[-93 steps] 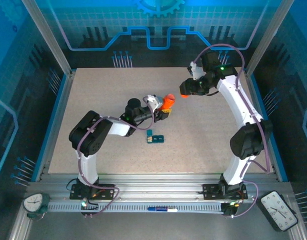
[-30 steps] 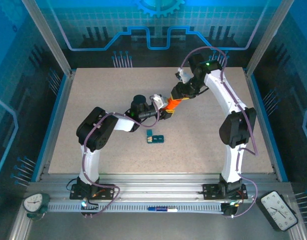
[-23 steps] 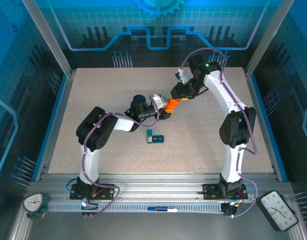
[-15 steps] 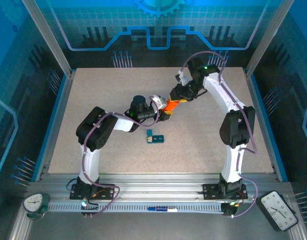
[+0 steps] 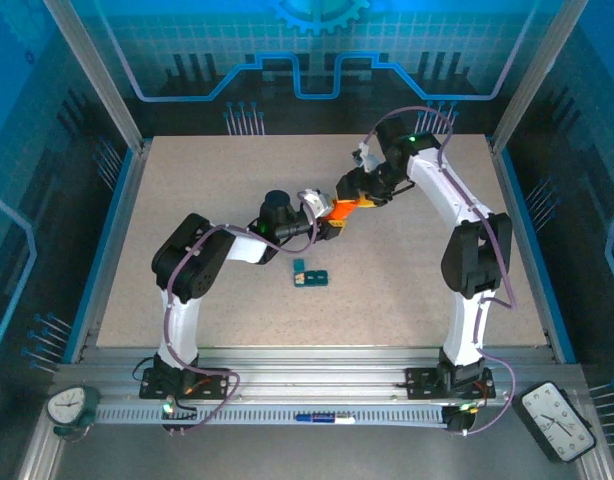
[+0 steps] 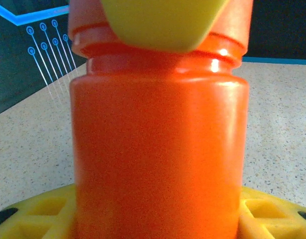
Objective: Sort the pills into containers
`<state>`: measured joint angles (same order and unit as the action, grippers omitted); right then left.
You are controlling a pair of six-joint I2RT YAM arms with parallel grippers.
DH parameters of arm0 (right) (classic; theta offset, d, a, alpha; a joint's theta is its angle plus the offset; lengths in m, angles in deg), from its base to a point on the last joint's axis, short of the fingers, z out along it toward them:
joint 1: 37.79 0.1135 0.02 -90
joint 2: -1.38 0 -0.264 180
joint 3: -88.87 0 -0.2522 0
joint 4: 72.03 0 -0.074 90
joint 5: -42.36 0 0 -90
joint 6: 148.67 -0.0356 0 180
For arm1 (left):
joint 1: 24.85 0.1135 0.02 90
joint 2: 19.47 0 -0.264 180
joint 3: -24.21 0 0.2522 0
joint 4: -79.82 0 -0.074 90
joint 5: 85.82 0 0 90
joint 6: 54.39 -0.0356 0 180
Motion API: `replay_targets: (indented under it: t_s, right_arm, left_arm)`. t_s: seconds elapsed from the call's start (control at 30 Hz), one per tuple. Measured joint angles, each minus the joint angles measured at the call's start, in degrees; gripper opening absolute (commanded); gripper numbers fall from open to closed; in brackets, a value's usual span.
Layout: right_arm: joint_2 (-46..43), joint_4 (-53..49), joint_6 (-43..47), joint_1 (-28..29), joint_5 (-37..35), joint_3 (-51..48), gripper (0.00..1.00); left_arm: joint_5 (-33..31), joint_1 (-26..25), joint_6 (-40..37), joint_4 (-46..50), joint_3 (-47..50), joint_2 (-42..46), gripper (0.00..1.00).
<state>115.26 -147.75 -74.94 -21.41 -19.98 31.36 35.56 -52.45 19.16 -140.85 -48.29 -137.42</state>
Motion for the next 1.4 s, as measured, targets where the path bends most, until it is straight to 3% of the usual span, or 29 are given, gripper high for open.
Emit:
replay_targets:
  t_s: [0.2, 0.37, 0.53, 0.8, 1.1, 1.4]
  right_arm:
    - [-1.7, -0.09, -0.55, -0.68, 0.07, 0.7, 0.83]
    - [-4.2, 0.5, -0.68, -1.6, 1.22, 1.31, 0.87]
    - [-9.51, 5.01, -1.53, -3.63, 2.67, -1.05, 0.88]
    - [-22.36, 20.04, -2.27, -6.8, 2.08, -14.75, 0.87]
    - [-23.12, 27.65, 2.89, -6.67, 1.86, -19.61, 0.87]
    - [-21.35, 29.97, 4.35, -3.96, 1.92, -18.97, 0.87]
  left_arm:
    - [0.0, 0.0, 0.72, -1.62, 0.0, 0.0, 0.0]
    - [0.17, 0.0, 1.99, -1.64, 0.0, 0.0, 0.0]
    - [1.42, 0.02, 4.81, -1.68, 0.0, 0.0, 0.0]
    - [5.68, 0.59, 14.51, -5.66, -0.33, 0.0, 0.0]
    - [11.39, 1.14, 26.88, -12.09, -3.21, 0.02, 0.0]
    - [14.43, 1.14, 32.81, -14.25, -4.76, 0.02, 0.0]
